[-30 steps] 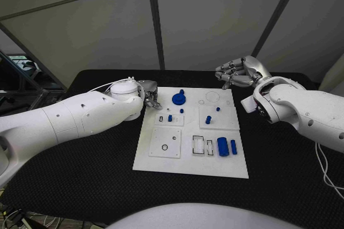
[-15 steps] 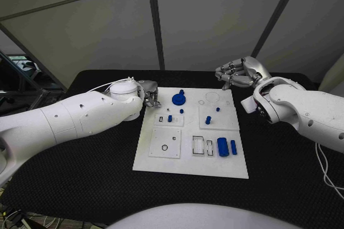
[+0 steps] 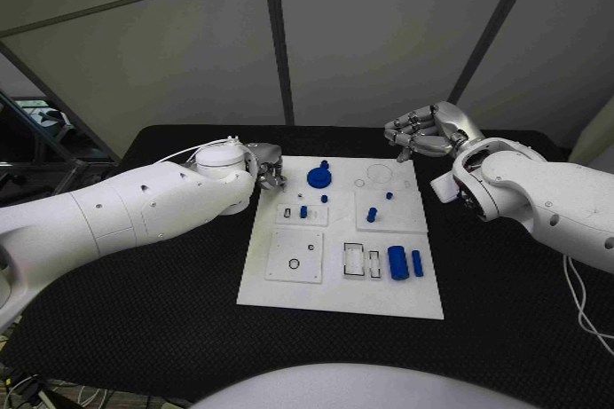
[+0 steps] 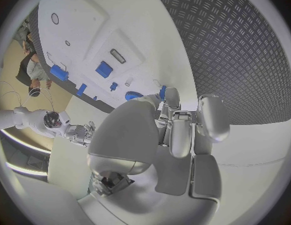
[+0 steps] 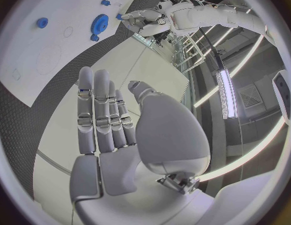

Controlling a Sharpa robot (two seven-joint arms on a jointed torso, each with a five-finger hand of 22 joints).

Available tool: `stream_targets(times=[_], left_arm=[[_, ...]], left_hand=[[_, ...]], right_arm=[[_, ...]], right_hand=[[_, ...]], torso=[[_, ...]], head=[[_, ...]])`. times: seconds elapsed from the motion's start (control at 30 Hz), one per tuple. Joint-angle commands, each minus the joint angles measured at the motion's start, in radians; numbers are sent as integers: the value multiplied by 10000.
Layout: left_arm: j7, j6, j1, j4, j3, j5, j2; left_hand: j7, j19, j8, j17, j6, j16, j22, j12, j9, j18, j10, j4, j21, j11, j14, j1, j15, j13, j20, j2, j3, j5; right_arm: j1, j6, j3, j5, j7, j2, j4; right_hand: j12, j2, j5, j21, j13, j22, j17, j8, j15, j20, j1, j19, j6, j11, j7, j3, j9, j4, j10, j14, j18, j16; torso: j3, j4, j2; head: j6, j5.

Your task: Assemble the parts on the task board

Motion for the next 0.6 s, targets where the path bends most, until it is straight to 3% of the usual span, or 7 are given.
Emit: stream_targets(times=[0.03, 0.13, 0.17, 0.27, 0.6], left_arm=[[94, 441, -57, -14, -45, 165, 15], [97, 470, -57, -32, -45, 176, 17], [95, 476, -57, -40, -45, 178, 17], [94, 484, -57, -58, -45, 182, 17], [83, 491, -57, -70, -45, 186, 8]], left_hand=[[24, 12, -37, 1949, -18, -46, 1073, 59, -71, -525, 35, -522, -44, -8, 770, -114, 38, 20, 58, -45, 883, -18], [13, 8, -34, 1939, 26, -53, 1094, 91, -115, -525, 37, -714, -57, -8, 764, -371, 43, 25, 57, -137, 1471, -32], [50, 9, -26, 1940, 41, -52, 1115, 127, -144, -528, 48, -869, -62, -25, 764, -665, 41, 33, 63, -303, 1843, -63], [5, 6, 13, 1935, 71, -55, 1132, 149, -159, -523, 55, -1085, -85, -6, 762, -965, 41, 23, 63, -343, 2248, -63], [2, 9, 90, 2057, 83, 30, 1162, 172, -163, -520, 66, -1401, -112, -3, 817, -1387, 33, 2, 59, -435, 2653, -83]], right_arm=[[14, 132, 1, 1, -8, 13, 1], [14, 147, -1, 1, -19, 11, 1], [14, 152, -2, 0, -23, 10, 2], [14, 165, -4, -4, -32, 5, 4], [14, 195, -9, -17, -53, -6, 13]], right_hand=[[53, -31, 46, -36, -16, -13, 11, 68, 50, 2, -108, 41, -92, 5, 1, 14, 13, 71, -50, -5, 114, -35], [53, -31, 46, -36, -16, -13, 11, 68, 50, 2, -108, 41, -92, 5, 1, 14, 13, 71, -50, -5, 114, -35], [53, -31, 46, -36, -16, -13, 11, 68, 50, 2, -108, 41, -92, 5, 1, 14, 13, 71, -50, -5, 114, -35], [62, -32, 50, -44, -17, -19, 14, 72, 51, 4, -125, 46, -96, 5, 1, 7, 13, 88, -54, -4, 114, -36], [62, -32, 50, -44, -17, -19, 14, 72, 51, 4, -125, 46, -96, 5, 1, 7, 13, 88, -54, -4, 114, -36]], torso=[[9, -4, 2], [7, -3, 7], [8, -3, 7], [8, -6, 4], [5, -2, 3]], head=[[2, 7], [12, 14], [12, 14], [26, 9], [48, 12]])
